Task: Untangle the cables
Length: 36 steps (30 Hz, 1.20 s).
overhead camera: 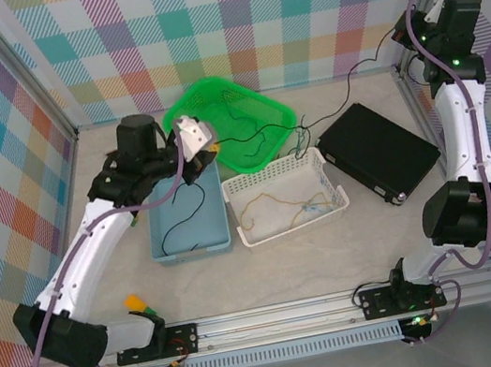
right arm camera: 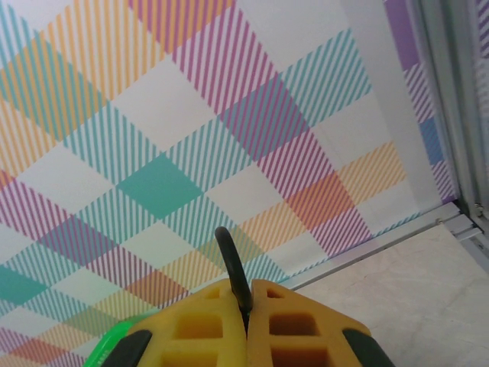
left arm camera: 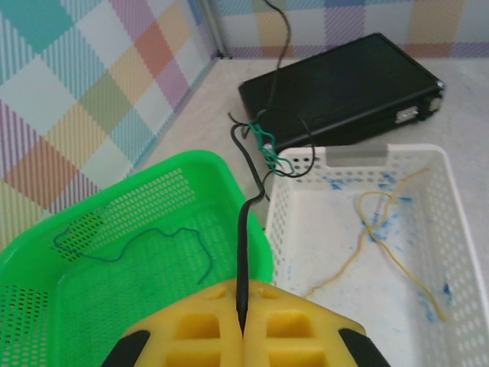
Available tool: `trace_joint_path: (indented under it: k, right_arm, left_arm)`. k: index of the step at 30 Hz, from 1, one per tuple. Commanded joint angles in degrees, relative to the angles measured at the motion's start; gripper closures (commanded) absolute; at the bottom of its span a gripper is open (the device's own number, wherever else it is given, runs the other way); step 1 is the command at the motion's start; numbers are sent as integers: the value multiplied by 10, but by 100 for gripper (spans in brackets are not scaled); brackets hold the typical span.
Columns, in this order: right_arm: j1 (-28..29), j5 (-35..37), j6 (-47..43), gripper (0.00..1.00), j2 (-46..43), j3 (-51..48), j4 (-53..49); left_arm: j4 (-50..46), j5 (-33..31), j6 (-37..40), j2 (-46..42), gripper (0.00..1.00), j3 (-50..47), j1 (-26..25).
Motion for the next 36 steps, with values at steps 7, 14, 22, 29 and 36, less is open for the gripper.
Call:
trace_joint_path:
  k: [7, 14, 22, 29, 36]
  right_arm:
    - [-14, -62, 38, 100, -5, 0, 89]
    - [-14, -267, 122, 100, -7, 3, 200]
    - [19, -400, 185, 100, -35, -8, 271]
    - [63, -462, 184, 100, -56, 4, 250]
    - [71, -516, 209, 100, -61, 18, 249]
  left_arm:
    - [80, -17, -63, 68, 100, 59, 12]
    - [138, 13, -103, 114, 100, 81, 7]
    - [174, -21, -138, 176, 100, 142, -24]
    - [219, -63, -172, 223, 100, 182, -58]
    - [230, -90, -198, 261, 100, 209, -68]
